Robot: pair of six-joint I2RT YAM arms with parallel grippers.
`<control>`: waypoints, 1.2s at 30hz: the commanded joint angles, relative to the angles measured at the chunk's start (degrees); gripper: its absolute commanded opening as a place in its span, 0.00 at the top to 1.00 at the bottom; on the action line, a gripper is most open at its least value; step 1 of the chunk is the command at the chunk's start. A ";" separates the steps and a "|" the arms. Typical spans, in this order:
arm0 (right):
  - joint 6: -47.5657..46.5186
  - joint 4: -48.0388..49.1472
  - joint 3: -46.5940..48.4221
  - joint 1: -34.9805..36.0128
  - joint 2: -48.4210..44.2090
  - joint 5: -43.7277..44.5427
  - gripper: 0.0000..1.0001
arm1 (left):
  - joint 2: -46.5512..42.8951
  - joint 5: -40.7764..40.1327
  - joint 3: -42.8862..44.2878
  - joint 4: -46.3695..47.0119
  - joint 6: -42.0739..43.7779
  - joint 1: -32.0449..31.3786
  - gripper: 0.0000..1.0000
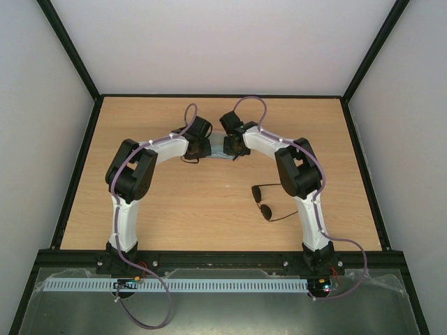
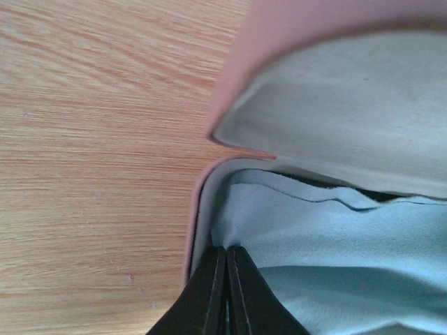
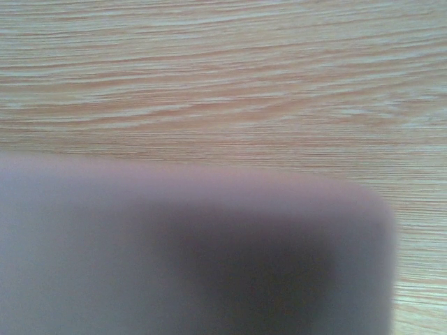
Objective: Organize the sunglasses
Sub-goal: Place the glasses cleaning cloth in the sunglasses case.
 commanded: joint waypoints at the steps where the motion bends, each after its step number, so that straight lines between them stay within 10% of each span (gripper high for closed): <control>1: -0.81 -6.74 -0.87 -0.31 -3.20 5.37 0.83 | 0.75 -1.94 -0.20 -1.58 0.49 0.57 0.96; 20: 2.30 1.30 -1.88 1.17 -4.10 -13.94 0.84 | -0.81 -2.30 -0.72 -2.25 0.77 0.70 0.79; 36: 2.38 -0.73 -1.78 1.89 0.34 -10.12 0.86 | -4.44 -1.54 0.80 -5.01 0.62 1.35 0.49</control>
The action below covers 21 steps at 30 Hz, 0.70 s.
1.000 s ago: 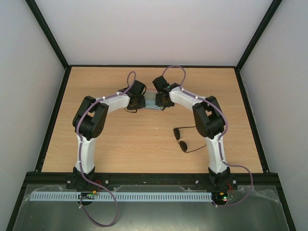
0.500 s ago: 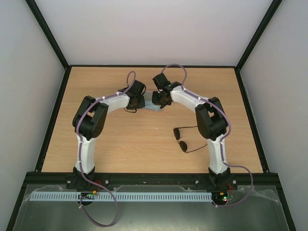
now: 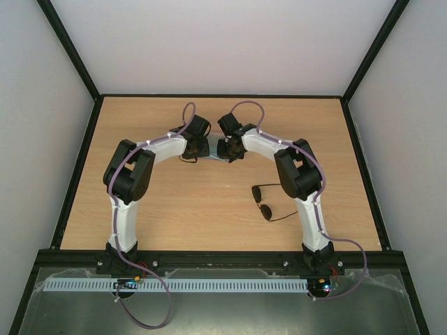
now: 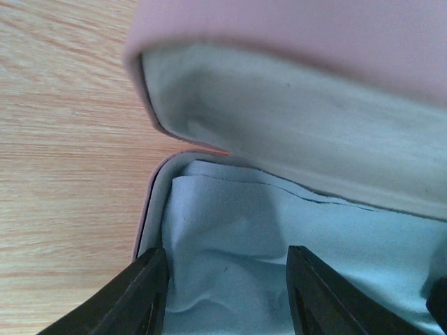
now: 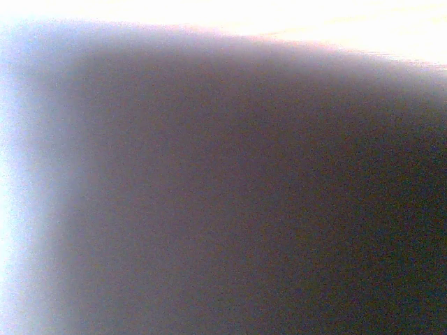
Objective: Organize the sunglasses
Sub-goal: Place the glasses cleaning cloth in the sunglasses case.
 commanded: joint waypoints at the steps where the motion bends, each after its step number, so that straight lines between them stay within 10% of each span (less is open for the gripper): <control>1: -0.05 -3.51 0.32 0.39 1.23 2.60 0.87 | -2.70 0.06 0.74 -2.32 0.05 0.91 0.49; 6: -0.59 -4.72 1.15 0.47 0.87 4.60 0.87 | -3.82 -0.05 0.47 -2.75 -0.62 1.61 0.51; 13: -1.28 -5.40 2.09 0.56 0.23 6.29 0.87 | -3.77 3.87 1.26 -1.57 -0.78 1.38 0.87; 21: -1.91 -5.73 2.89 0.54 -0.86 5.98 0.87 | -0.77 4.29 3.15 -1.61 -1.20 -0.15 0.91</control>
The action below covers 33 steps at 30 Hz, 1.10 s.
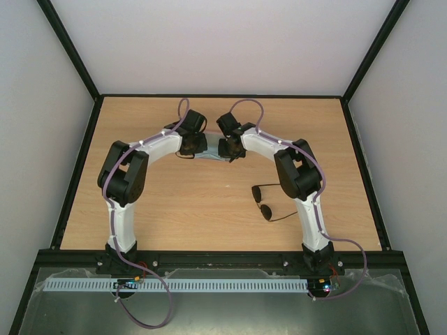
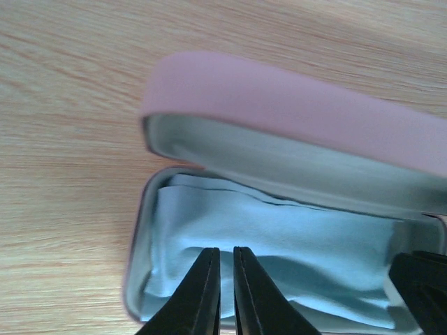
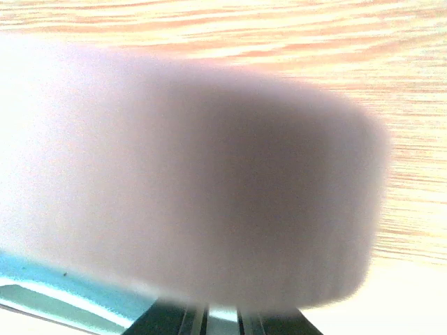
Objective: Organize the sunglasses
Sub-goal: Place the glasses cleaning cloth in the sunglasses case.
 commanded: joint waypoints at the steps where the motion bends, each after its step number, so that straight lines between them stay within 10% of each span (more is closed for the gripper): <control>1: -0.92 -3.27 1.42 0.23 -1.12 0.60 0.87 | 1.86 0.91 1.75 -0.22 -0.35 -0.70 0.92; 33: 1.18 1.23 3.74 0.44 -0.79 -16.19 0.73 | 0.69 -0.07 -7.48 1.56 3.41 0.48 0.94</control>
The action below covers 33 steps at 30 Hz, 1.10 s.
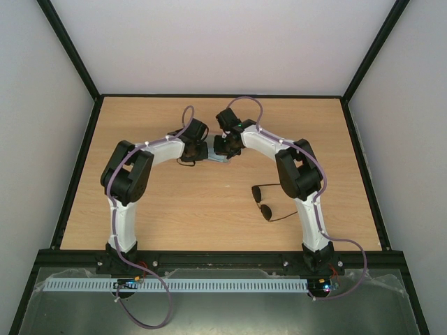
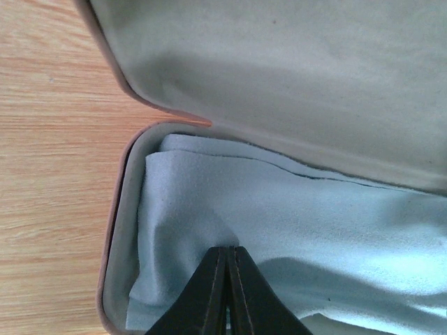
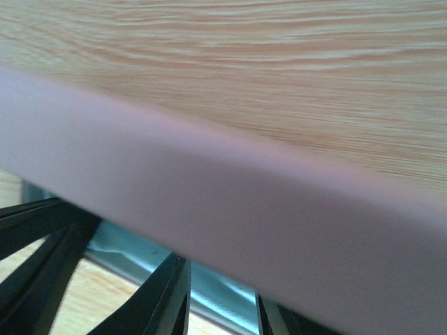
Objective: Organize the sunglasses
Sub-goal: Place the glasses cleaning cloth in the sunglasses case.
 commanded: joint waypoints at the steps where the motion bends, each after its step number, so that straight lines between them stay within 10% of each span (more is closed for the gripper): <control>1: 2.29 1.11 1.48 0.56 -0.17 -6.98 0.73 | -0.73 0.54 -1.91 -3.05 0.46 0.70 0.94; 33: 0.72 -6.85 -9.87 2.08 -0.55 15.19 0.78 | -7.93 1.66 -12.07 -2.13 -1.20 0.91 0.91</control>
